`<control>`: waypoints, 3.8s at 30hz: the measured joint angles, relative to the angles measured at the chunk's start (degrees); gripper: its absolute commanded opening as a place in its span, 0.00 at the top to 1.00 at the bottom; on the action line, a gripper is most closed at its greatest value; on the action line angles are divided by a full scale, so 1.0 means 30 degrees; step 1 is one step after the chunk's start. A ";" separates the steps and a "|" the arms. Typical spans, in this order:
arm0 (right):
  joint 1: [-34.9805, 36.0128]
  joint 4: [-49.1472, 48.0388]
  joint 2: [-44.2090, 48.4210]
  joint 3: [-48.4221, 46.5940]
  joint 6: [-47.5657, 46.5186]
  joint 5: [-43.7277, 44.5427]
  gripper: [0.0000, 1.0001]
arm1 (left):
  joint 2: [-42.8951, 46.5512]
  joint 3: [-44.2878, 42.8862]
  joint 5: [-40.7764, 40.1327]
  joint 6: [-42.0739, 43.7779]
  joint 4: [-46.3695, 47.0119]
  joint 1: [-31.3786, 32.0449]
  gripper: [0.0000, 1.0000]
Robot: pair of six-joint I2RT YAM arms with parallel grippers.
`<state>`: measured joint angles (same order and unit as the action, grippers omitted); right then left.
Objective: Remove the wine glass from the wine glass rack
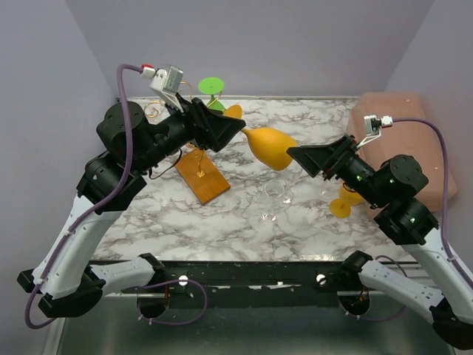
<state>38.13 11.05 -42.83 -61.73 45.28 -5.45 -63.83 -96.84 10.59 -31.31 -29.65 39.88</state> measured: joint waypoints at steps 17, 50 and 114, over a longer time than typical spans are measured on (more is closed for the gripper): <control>0.0000 -0.4692 -0.0393 0.1035 0.1588 -0.3461 0.00 | 0.2004 0.2783 0.0335 -0.2936 0.3577 0.0000 0.41; 0.0000 -0.8983 -0.1093 0.1370 0.3657 -0.5989 0.96 | 0.2543 0.4182 -0.1035 -0.4860 0.5974 0.0007 0.23; 0.5355 1.7770 -1.5620 -1.6400 -0.5122 -0.0073 0.99 | 0.6849 0.8531 -0.6710 0.2936 0.0940 -1.0826 0.02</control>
<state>54.19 64.36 -89.69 -110.93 29.91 -5.67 -43.29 -71.24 -9.54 -22.50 -26.83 7.40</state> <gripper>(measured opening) 0.046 0.983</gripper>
